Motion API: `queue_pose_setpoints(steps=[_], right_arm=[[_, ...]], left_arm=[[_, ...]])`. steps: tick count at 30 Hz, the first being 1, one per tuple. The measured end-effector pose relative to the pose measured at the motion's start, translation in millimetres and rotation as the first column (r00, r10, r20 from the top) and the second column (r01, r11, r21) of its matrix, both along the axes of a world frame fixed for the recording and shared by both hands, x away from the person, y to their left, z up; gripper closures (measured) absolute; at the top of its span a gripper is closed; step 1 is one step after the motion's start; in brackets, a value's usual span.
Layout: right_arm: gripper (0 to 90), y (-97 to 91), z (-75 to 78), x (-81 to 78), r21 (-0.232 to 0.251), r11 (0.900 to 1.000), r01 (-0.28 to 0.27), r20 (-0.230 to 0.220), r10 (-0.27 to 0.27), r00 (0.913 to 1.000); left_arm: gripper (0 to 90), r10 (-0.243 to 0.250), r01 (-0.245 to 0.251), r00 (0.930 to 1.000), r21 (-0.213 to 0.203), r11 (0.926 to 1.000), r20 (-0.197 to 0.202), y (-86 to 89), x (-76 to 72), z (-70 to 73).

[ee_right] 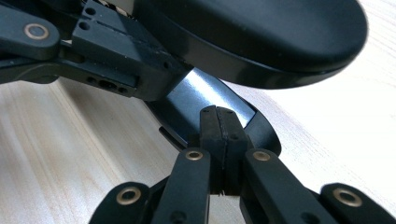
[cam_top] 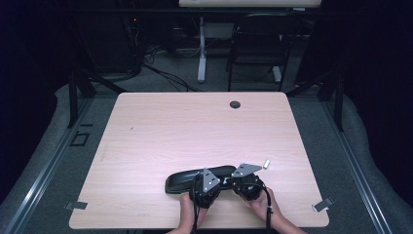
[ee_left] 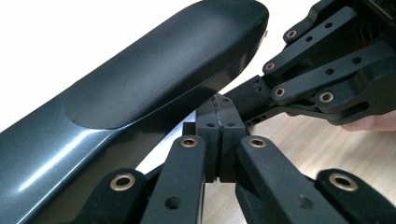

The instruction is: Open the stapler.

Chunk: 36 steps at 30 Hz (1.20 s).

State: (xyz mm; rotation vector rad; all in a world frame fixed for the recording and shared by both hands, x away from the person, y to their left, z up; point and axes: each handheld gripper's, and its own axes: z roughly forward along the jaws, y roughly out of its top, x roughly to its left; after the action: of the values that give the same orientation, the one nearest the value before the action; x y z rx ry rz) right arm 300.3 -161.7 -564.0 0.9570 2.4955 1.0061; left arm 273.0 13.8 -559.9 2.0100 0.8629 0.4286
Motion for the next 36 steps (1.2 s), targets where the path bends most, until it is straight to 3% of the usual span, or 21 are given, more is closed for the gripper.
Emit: queue_pose_setpoints(steps=[12,23,36], right_arm=[[90.0,0.1,0.3,1.1,-0.004,1.0000,-0.007,-0.002,0.007,1.0000],[90.0,0.8,-0.5,0.0,0.008,1.0000,-0.003,0.001,0.003,1.0000],[90.0,0.9,0.0,-0.3,-0.005,1.0000,-0.005,0.006,0.005,1.0000]], left_arm=[[90.0,-0.001,0.001,1.0000,0.011,0.9999,0.008,-1.2,0.1,0.3],[90.0,-0.003,0.003,0.9998,-0.015,0.9999,-0.018,-2.9,3.6,-1.2],[90.0,0.001,-0.001,1.0000,-0.006,1.0000,-0.008,-2.7,2.1,-0.4]])
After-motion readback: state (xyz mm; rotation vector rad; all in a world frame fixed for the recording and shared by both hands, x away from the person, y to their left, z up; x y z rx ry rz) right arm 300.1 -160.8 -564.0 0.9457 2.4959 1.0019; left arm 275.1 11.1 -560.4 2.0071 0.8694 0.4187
